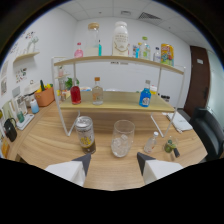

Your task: Make me a cup of Mojito.

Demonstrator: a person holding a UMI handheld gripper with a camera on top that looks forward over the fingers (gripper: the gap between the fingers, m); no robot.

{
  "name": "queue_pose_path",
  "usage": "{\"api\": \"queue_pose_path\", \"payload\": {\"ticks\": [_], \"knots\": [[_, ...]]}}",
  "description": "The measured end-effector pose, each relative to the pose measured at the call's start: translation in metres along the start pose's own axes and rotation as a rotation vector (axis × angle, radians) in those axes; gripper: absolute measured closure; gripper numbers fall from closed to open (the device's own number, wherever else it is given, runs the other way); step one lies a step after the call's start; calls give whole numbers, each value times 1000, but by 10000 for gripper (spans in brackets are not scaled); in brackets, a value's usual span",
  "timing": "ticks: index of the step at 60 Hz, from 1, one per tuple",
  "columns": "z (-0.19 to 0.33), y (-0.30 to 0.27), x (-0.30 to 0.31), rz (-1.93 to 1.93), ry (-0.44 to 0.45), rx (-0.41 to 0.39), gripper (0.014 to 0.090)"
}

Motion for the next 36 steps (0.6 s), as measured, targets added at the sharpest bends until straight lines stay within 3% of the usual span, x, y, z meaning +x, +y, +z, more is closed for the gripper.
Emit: {"api": "queue_pose_path", "payload": {"ticks": [14, 36], "knots": [[6, 22, 5, 18, -33, -50, 184], [9, 28, 5, -3, -46, -61, 187]]}}
